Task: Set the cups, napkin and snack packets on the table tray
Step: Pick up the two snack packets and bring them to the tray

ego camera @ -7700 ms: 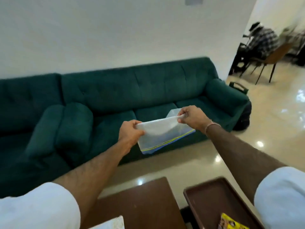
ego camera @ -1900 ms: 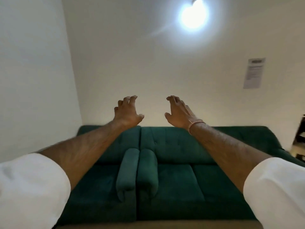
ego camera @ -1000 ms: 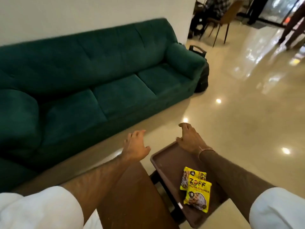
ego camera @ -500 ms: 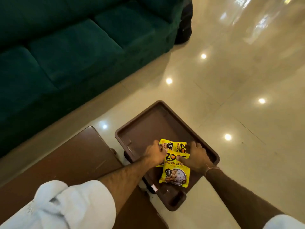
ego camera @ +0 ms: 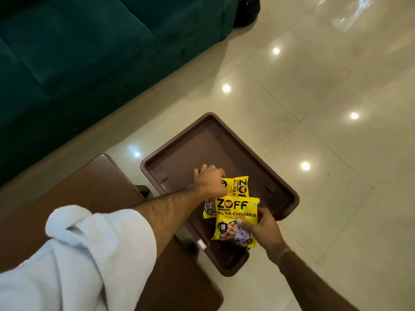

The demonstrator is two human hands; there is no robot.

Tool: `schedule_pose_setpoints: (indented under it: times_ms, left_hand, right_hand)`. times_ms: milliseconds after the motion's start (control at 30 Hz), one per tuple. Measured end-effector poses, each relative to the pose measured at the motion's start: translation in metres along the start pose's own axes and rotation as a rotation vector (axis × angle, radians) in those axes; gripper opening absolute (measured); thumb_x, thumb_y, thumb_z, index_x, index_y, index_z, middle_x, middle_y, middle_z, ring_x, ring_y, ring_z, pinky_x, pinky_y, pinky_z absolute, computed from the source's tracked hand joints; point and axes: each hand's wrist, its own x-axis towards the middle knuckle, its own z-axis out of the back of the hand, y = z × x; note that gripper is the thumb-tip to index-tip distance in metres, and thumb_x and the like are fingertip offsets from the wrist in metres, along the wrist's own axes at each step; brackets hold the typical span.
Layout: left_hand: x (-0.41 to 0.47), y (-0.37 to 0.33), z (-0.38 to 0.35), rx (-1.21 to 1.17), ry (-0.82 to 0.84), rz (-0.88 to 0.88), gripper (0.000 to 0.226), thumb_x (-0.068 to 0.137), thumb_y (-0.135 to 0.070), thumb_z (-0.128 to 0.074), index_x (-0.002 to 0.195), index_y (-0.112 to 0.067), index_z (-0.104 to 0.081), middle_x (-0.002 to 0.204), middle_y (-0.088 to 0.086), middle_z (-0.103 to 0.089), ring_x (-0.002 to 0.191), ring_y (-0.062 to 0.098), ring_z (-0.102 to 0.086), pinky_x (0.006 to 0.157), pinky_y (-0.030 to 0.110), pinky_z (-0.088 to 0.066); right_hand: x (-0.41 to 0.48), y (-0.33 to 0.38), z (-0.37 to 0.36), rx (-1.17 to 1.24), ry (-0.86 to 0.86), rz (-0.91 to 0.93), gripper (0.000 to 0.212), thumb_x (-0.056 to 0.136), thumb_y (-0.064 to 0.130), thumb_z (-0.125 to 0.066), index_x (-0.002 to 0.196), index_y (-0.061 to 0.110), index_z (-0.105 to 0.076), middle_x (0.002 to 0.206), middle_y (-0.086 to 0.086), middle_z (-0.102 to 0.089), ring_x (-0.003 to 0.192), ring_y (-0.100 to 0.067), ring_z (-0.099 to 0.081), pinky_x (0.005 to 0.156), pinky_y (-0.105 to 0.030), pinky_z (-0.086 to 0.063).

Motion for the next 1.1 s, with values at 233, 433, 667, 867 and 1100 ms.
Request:
schedule_pose_setpoints:
  times_ms: [233,433,667,867,1100]
  left_hand:
    - [-0.024,0.025,0.016,-0.45,-0.028,0.096,0.025,0.072,-0.028,-0.081,0.077,-0.02,-0.058,0.085,0.001,-0.069,0.07,0.009,-0.063,0.053,0.021,-0.042]
    - [-0.07,0.066,0.04,-1.078,-0.175,0.229,0.025,0.079,-0.018,-0.078,0.088,-0.016,-0.056,0.089,0.008,-0.07,0.078,0.018,-0.062,0.071,0.033,-0.049]
    - [-0.165,0.167,0.059,-1.551,-0.389,0.347,0.042,0.08,-0.002,-0.074,0.117,-0.009,-0.054,0.099,0.011,-0.071,0.078,0.021,-0.067,0.071,0.034,-0.054]
    - [-0.291,0.28,0.065,-1.625,-0.599,0.423,0.041,0.073,0.003,-0.072,0.113,-0.003,-0.063,0.102,0.02,-0.073,0.083,0.032,-0.068,0.076,0.042,-0.058]
    - [-0.451,0.4,0.025,-1.552,-0.867,0.646,0.031,0.052,-0.009,-0.068,0.082,-0.012,-0.071,0.078,0.009,-0.069,0.07,0.028,-0.065,0.065,0.039,-0.053]
  right_hand:
    - [-0.013,0.022,0.006,0.286,0.182,0.035,0.051,0.072,0.017,-0.079,0.118,0.004,-0.063,0.108,-0.016,-0.076,0.095,-0.034,-0.075,0.075,-0.043,-0.061]
    - [-0.034,0.073,-0.011,0.405,0.376,0.059,0.041,0.087,0.017,-0.063,0.127,0.011,-0.059,0.12,-0.018,-0.071,0.105,-0.041,-0.07,0.083,-0.052,-0.059]
    - [-0.071,0.12,-0.102,0.424,0.513,0.104,0.045,0.091,0.024,-0.058,0.133,0.008,-0.057,0.128,-0.02,-0.067,0.111,-0.046,-0.066,0.086,-0.061,-0.055]
    - [-0.122,0.12,-0.213,0.247,0.6,0.151,0.049,0.088,0.028,-0.062,0.133,0.009,-0.055,0.128,-0.02,-0.067,0.11,-0.045,-0.067,0.09,-0.065,-0.052]
    - [-0.182,0.077,-0.318,-0.002,0.641,0.211,0.044,0.088,0.026,-0.065,0.127,0.008,-0.058,0.12,-0.016,-0.072,0.105,-0.041,-0.07,0.086,-0.061,-0.056]
